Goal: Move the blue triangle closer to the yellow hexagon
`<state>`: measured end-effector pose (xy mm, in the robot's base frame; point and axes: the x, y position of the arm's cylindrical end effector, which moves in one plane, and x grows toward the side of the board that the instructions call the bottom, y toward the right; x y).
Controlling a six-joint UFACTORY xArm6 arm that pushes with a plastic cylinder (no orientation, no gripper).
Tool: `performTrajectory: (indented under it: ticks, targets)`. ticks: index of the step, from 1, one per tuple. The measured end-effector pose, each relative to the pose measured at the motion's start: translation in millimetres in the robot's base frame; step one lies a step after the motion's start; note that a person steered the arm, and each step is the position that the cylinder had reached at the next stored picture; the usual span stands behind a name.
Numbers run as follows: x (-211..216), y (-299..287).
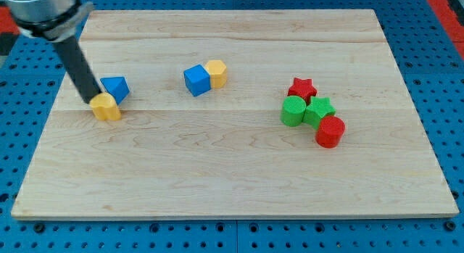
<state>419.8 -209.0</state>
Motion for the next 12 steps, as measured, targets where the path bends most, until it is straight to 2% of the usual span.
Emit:
performTrajectory:
  ticks: [1, 4, 6, 9, 11, 12]
  targets:
    - [-4, 28]
    - [-51, 32]
    - [-63, 65]
    - [-115, 83]
    - [-116, 157]
    - [-132, 162]
